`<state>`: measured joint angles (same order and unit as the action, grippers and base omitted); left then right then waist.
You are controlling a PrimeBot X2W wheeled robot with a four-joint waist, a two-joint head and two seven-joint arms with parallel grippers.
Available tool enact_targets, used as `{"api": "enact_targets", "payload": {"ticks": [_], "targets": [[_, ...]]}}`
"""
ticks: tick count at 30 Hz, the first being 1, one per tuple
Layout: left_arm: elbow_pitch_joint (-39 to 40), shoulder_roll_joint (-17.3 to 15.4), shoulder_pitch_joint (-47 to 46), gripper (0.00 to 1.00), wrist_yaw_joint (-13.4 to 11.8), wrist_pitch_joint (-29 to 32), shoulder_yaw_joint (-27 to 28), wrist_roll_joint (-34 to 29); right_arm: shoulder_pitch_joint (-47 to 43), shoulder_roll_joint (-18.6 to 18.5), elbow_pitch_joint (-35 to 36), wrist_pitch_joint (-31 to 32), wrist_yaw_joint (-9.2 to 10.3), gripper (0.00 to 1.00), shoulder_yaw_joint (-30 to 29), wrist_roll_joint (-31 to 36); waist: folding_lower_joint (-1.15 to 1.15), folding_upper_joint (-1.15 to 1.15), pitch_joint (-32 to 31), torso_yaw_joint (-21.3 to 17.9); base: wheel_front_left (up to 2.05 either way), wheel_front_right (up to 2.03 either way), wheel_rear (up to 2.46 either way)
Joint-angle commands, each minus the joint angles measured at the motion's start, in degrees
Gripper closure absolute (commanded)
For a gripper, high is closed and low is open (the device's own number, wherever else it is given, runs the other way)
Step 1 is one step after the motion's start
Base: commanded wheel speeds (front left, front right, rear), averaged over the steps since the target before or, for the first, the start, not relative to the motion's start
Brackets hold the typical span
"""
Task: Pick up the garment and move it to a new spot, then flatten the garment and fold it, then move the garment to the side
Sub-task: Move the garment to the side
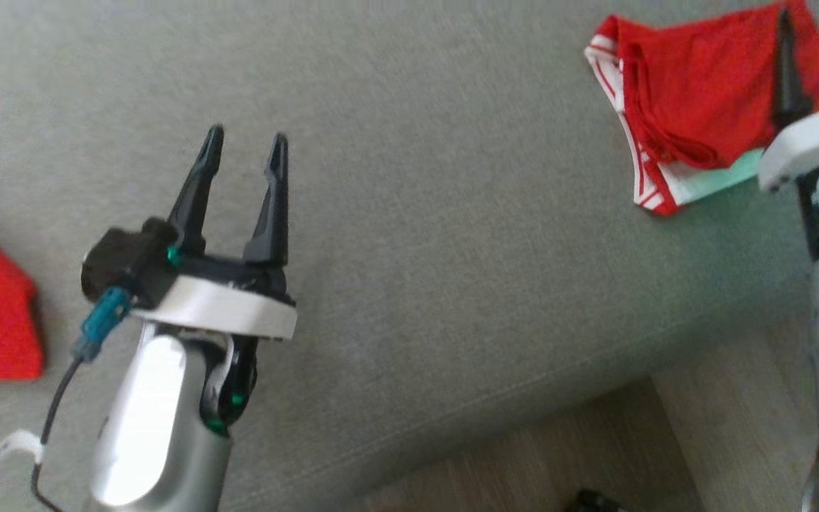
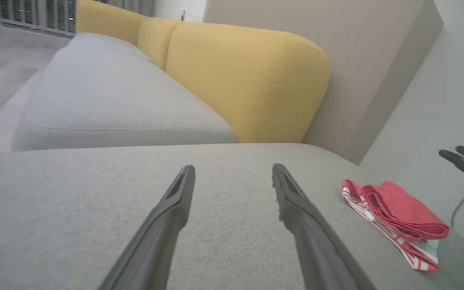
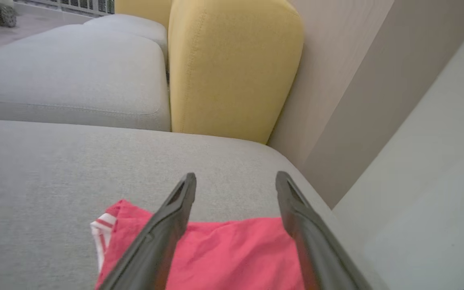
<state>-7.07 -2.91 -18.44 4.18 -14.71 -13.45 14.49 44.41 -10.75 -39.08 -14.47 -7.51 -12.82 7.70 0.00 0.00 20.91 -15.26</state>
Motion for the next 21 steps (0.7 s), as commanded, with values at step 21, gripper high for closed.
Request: {"api": "enact_targets", "payload": {"ticks": [21], "targets": [[2.2,0.0,12.9,0.00,-4.8,-0.3,5.6,7.0,-25.8,7.0,21.2,0.5,0.02,0.00,13.4,-12.1,0.00,0.00,-18.2,13.8,0.00,0.00,0.00]]}}
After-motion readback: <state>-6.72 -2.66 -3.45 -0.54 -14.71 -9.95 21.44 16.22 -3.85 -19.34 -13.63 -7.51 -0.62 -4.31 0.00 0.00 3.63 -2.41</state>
